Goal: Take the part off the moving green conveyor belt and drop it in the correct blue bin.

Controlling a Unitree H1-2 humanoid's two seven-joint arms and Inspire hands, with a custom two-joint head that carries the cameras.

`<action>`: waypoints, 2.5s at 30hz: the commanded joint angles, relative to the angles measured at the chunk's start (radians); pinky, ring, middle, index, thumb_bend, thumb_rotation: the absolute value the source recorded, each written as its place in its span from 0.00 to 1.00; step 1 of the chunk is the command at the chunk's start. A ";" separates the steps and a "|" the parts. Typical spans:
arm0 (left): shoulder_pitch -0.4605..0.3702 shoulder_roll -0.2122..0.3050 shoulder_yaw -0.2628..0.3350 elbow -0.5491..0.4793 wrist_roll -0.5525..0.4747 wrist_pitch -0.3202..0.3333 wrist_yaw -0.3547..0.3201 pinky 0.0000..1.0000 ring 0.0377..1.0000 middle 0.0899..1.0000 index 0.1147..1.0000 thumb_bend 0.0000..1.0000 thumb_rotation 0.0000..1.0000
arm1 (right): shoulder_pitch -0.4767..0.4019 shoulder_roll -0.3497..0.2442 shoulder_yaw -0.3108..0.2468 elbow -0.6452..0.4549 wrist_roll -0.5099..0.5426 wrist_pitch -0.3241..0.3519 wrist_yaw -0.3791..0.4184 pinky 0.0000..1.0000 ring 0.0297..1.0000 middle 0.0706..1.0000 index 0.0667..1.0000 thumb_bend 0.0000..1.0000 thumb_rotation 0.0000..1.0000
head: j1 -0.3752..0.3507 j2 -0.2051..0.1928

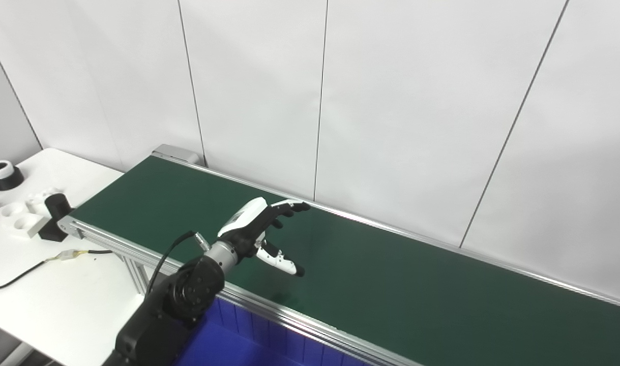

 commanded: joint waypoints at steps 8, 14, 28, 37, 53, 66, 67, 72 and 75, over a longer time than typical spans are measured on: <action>-0.144 0.121 -0.080 0.114 0.131 -0.035 0.017 0.73 0.83 0.86 0.83 0.84 0.00 | -0.007 0.005 0.000 -0.021 -0.003 -0.040 -0.001 0.76 0.86 0.91 0.96 0.23 0.50 | 0.007 -0.001; -0.193 0.151 -0.154 0.181 0.242 -0.032 0.023 0.78 0.85 0.89 0.84 0.84 0.00 | -0.008 0.009 0.002 -0.016 -0.006 -0.049 -0.002 0.76 0.87 0.91 0.96 0.22 0.47 | 0.003 -0.003; -0.320 0.168 -0.318 0.362 0.440 -0.101 0.050 0.76 0.85 0.88 0.83 0.90 0.00 | -0.002 0.014 0.003 -0.016 -0.006 -0.055 -0.003 0.76 0.87 0.90 0.96 0.23 0.50 | -0.009 -0.006; -0.343 0.181 -0.361 0.395 0.473 -0.105 -0.016 0.83 0.88 0.89 0.85 0.93 0.00 | 0.007 0.015 0.005 -0.023 -0.002 -0.059 -0.001 0.76 0.87 0.91 0.95 0.24 0.48 | -0.013 0.000; -0.330 0.196 -0.392 0.404 0.482 -0.112 -0.096 0.85 0.88 0.89 0.84 0.94 0.00 | 0.022 0.013 0.004 -0.050 -0.004 -0.043 0.000 0.74 0.85 0.90 0.95 0.28 0.54 | -0.016 0.012; -0.363 0.142 -0.424 0.572 0.495 -0.134 0.041 0.82 0.83 0.85 0.82 0.90 0.00 | 0.037 0.014 0.009 -0.073 -0.011 -0.033 -0.002 0.74 0.85 0.90 0.95 0.30 0.57 | -0.029 0.016; -0.367 0.141 -0.427 0.585 0.495 -0.137 0.048 0.82 0.83 0.85 0.82 0.90 0.00 | 0.038 0.014 0.009 -0.075 -0.012 -0.032 -0.002 0.74 0.85 0.90 0.95 0.30 0.58 | -0.029 0.015; -0.381 0.127 -0.442 0.637 0.500 -0.142 0.096 0.82 0.82 0.84 0.81 0.90 0.00 | 0.037 0.013 0.008 -0.071 -0.008 -0.038 0.000 0.73 0.85 0.90 0.95 0.31 0.59 | -0.031 0.016; -0.393 0.099 -0.466 0.700 0.513 -0.135 0.153 0.81 0.81 0.81 0.78 0.87 0.00 | 0.035 0.014 0.008 -0.064 -0.008 -0.044 0.000 0.73 0.85 0.90 0.95 0.31 0.59 | -0.038 0.015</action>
